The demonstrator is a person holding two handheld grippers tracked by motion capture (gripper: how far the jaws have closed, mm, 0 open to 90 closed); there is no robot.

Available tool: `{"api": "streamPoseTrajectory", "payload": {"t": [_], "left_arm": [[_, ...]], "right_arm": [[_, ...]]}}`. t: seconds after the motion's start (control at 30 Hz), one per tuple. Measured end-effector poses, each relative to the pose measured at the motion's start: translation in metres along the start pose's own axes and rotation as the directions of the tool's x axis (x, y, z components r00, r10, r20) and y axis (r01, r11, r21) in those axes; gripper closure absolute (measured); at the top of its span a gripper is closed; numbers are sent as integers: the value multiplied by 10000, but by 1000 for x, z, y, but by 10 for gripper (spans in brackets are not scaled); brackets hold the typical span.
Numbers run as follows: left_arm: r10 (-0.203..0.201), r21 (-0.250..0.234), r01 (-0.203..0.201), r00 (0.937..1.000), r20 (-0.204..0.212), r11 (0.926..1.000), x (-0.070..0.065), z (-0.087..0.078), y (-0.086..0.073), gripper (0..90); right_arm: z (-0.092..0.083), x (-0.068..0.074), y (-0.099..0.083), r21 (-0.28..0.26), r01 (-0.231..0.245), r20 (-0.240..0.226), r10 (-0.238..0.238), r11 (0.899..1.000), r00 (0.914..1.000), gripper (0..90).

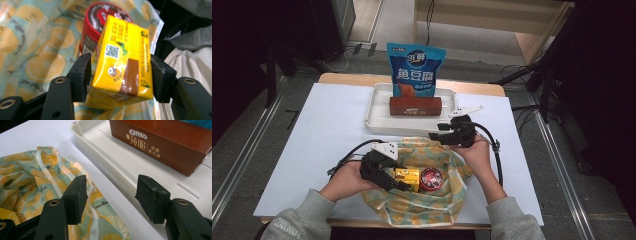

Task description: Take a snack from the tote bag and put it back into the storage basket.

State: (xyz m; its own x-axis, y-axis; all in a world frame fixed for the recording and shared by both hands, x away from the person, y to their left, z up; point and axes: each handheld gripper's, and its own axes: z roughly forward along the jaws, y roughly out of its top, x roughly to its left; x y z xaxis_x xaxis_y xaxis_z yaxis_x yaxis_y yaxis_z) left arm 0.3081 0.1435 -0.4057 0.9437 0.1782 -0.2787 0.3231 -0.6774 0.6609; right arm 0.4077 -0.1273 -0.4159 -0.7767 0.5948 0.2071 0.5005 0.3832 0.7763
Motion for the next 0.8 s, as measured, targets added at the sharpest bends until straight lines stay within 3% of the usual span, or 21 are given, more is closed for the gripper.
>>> {"api": "streamPoseTrajectory", "payload": {"t": [0.27, 0.4, 0.8], "left_arm": [[174, -131, -176, 9997, -186, 9998, -1, -2, 0, 467], [-211, -159, 209, 9996, -184, 9997, 2, -3, 1, 478], [-748, -335, 737, 9967, -327, 9967, 7, -11, 1, 498]], "right_arm": [[2, -1, -1, 44, -61, -175, 61, 10000, 9998, 403], [2, -1, -1, 52, -37, -189, 38, 10000, 9998, 401], [2, -1, -1, 35, -6, -241, 7, 10000, 9997, 400]]}}
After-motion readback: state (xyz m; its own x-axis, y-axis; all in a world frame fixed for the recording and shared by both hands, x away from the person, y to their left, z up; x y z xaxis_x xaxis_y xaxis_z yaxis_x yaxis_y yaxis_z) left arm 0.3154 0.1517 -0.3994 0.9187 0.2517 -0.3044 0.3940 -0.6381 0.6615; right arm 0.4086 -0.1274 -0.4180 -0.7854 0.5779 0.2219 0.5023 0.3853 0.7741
